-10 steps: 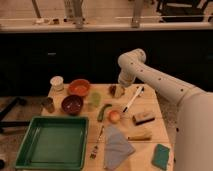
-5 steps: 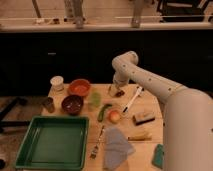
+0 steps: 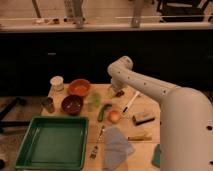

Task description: Place grapes in metal cup

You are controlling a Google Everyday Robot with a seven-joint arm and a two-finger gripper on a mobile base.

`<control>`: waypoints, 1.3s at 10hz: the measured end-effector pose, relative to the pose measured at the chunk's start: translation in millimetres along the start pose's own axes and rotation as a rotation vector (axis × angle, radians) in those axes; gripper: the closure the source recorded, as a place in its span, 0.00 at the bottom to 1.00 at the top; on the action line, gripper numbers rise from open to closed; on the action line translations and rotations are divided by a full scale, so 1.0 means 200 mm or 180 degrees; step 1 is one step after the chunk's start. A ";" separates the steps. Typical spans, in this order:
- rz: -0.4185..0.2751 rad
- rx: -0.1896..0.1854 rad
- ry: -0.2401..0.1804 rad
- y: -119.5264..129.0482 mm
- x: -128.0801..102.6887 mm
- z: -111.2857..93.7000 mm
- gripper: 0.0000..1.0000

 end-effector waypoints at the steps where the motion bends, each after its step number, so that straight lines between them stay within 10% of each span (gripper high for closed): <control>1: 0.0020 -0.0010 -0.0018 -0.01 0.01 0.02 0.20; 13: 0.0025 -0.0389 -0.0192 -0.10 -0.09 0.31 0.20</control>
